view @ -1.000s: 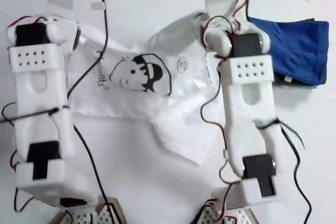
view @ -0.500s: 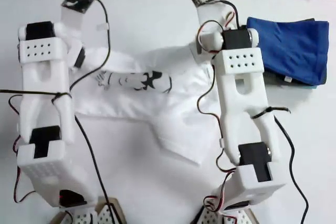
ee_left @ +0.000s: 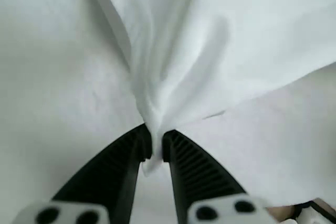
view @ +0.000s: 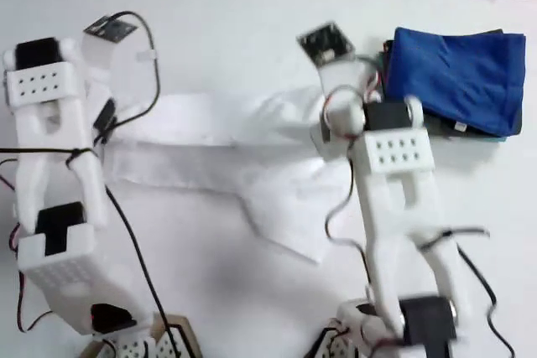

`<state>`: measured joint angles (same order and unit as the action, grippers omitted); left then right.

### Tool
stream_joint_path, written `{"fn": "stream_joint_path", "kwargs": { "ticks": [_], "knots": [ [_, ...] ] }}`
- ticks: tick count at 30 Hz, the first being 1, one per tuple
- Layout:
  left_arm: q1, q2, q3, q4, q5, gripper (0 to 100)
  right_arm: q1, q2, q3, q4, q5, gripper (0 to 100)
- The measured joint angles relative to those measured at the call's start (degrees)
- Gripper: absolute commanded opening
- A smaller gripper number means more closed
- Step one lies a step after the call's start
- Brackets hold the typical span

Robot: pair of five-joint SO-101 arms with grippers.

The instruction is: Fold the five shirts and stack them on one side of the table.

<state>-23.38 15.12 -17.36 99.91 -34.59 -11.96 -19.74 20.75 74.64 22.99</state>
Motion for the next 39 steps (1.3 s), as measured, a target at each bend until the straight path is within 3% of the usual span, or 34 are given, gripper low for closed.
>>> {"fn": "stream_joint_path", "kwargs": {
  "ticks": [4,14,20,31,39],
  "knots": [
    [-0.2,0.0,7.5,-1.1,-1.5,2,0.0,-7.6,11.2,-2.7,1.8,1.9],
    [0.2,0.0,23.1,-14.0,-1.5,2,0.0,-10.7,23.9,-6.5,2.0,1.9],
    [0.3,0.0,25.8,-19.0,-1.5,2,0.0,-11.5,24.8,-6.6,2.0,1.9],
    [0.4,0.0,32.2,-27.4,-1.7,2,-0.1,-22.9,23.6,4.5,2.0,1.9],
    [0.4,0.0,32.7,-28.4,-1.7,3,-0.1,-23.1,37.5,-5.9,2.0,2.4]
  ]
}}
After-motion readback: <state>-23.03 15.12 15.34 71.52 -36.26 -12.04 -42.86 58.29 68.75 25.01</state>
